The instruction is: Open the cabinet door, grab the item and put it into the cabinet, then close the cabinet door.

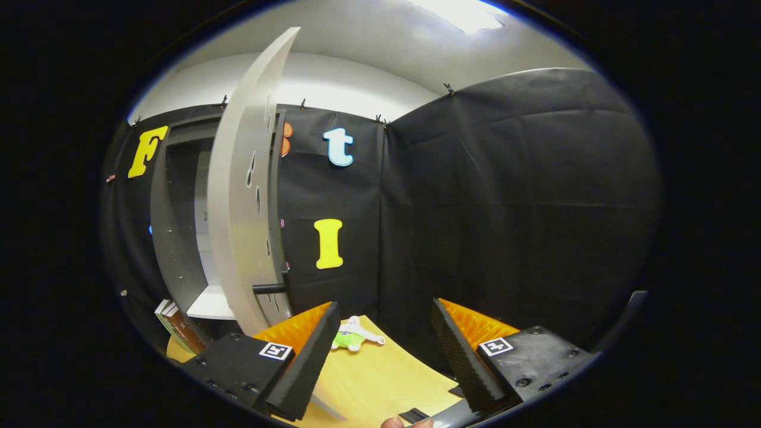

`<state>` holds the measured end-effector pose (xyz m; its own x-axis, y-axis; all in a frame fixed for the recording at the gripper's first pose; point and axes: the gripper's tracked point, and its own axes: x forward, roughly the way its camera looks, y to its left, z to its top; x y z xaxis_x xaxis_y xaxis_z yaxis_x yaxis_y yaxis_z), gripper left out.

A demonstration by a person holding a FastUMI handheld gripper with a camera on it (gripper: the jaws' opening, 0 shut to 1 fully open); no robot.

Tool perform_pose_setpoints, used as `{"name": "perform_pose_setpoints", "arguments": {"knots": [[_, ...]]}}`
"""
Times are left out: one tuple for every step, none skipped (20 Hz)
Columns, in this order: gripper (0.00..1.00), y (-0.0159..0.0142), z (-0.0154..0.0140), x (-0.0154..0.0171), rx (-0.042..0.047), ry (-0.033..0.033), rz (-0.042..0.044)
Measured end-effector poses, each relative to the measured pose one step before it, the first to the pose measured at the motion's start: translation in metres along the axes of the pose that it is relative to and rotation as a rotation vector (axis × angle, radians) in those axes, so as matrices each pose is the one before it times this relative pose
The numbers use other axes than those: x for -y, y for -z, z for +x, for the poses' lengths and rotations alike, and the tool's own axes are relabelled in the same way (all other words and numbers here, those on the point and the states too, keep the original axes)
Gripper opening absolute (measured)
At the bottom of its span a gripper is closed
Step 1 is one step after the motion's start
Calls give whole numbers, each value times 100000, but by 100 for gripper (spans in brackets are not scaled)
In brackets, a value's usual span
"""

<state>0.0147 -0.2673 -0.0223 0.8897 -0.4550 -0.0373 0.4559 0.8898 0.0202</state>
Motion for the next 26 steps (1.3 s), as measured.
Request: {"name": "perform_pose_setpoints", "arguments": {"knots": [[98,692,281,-340,-793,-1153,-604],[98,185,387,-347,-653,-1460,148],[98,-34,199,-93,141,-1144,152],[98,71,90,197,428,130,-296],[97,-65,-90,-120,408,-117,-6],[96,167,-33,-518,-756,-1310,562],[96,-40,-43,-189,-318,-1370,851],[97,108,98,-421,-629,-1668,1077],[97,169,-185,-537,-562,-1132,709],[97,67,-234,-904,32,-792,-259],[98,292,317,-955,127,-1101,-738],[98,-19,-103,-543,153,-498,-672],[98,-36,-365,-723,101,-65,-145],[98,24,-315,-512,-182,-373,483],[98,77,-266,-573,-309,-682,985],[98,165,-169,-739,-218,-734,737],[98,69,-160,-645,-46,-708,301],[98,242,-438,-708,28,-748,123],[98,56,-161,-721,11,-1265,103],[98,150,-255,-833,-315,-1443,281],[98,124,-215,-891,-188,-1405,245],[98,93,-46,-662,-168,-1232,-81],[98,8,-67,-713,-77,-933,-190],[98,128,-78,-683,-44,-504,-139],[98,45,-55,-571,-15,-241,108],[98,22,-43,-588,125,-418,207]]}}
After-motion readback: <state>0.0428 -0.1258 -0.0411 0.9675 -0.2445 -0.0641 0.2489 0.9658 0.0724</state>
